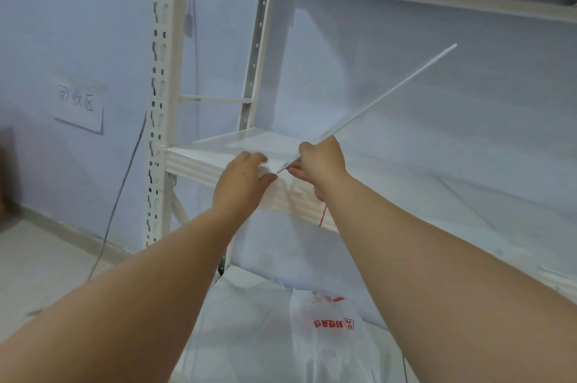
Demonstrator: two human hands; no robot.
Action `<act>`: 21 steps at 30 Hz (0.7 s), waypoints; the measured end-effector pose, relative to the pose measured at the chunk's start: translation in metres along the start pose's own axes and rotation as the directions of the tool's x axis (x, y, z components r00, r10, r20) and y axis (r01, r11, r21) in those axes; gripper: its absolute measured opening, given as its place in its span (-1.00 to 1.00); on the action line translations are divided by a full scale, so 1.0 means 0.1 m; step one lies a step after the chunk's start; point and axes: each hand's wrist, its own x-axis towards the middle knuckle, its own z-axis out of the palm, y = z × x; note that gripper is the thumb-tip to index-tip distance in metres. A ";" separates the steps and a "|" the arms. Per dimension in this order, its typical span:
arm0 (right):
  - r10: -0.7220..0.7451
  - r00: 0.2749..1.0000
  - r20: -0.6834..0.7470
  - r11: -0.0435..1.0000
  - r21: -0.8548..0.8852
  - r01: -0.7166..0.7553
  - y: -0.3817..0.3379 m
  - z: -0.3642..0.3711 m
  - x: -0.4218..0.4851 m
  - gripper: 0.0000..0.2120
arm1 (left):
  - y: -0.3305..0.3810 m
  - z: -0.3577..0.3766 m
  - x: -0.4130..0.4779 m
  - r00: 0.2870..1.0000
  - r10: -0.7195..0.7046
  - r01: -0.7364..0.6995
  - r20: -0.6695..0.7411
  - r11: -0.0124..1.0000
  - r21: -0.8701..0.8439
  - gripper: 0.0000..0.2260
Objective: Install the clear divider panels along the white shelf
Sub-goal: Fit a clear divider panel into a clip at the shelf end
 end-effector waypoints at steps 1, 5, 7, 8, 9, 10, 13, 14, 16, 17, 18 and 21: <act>-0.007 1.000 -0.001 1.000 0.030 0.007 0.01 0.00 0.02 -0.62 | -0.01 0.01 0.02 1.000 -0.009 0.009 0.013 1.000 -0.003 -0.69; -0.023 1.000 0.020 0.996 0.088 0.021 0.01 0.05 0.06 -0.75 | -0.04 0.01 0.01 1.000 -0.021 0.021 -0.004 1.000 -0.003 -0.77; -0.035 0.999 0.029 0.997 0.063 0.034 -0.03 0.10 0.08 -0.73 | -0.03 0.03 -0.02 0.999 -0.022 0.023 -0.031 1.000 0.010 -0.78; -0.036 0.999 0.032 0.999 0.042 0.035 -0.05 0.14 0.10 -0.70 | -0.02 0.03 -0.04 0.999 -0.030 0.030 -0.040 0.999 0.013 -0.78; -0.036 0.999 0.030 0.999 0.007 0.036 -0.07 0.17 0.10 -0.67 | -0.02 0.03 -0.04 0.998 -0.035 0.036 -0.046 0.999 0.019 -0.78; -0.040 0.999 0.025 0.999 -0.027 0.041 -0.08 0.21 0.12 -0.63 | -0.02 0.03 -0.03 0.998 -0.041 0.042 -0.043 0.999 0.027 -0.77; -0.054 0.999 0.007 0.996 -0.076 0.054 -0.10 0.29 0.12 -0.53 | -0.04 0.03 -0.02 0.997 -0.064 0.065 -0.043 0.998 0.014 -0.72; -0.051 0.999 0.007 0.995 -0.081 0.051 -0.10 0.31 0.13 -0.52 | -0.04 0.04 -0.03 0.996 -0.080 0.080 -0.050 0.997 -0.006 -0.70; -0.025 1.000 0.000 0.994 -0.103 0.025 -0.12 0.31 0.13 -0.52 | -0.04 0.06 -0.05 0.993 -0.101 0.097 -0.063 0.993 -0.060 -0.63; -0.022 1.000 -0.005 0.990 -0.140 0.021 -0.13 0.30 0.12 -0.52 | -0.04 0.06 -0.05 0.993 -0.098 0.093 -0.064 0.993 -0.074 -0.62; -0.034 0.999 -0.010 0.982 -0.185 0.032 -0.12 0.29 0.12 -0.51 | -0.04 0.07 -0.05 0.994 -0.087 0.083 -0.060 0.994 -0.071 -0.63; -0.104 0.995 0.002 0.951 -0.291 0.100 -0.14 0.29 0.10 -0.49 | -0.06 0.06 -0.04 0.997 -0.045 0.045 -0.057 0.999 -0.008 -0.71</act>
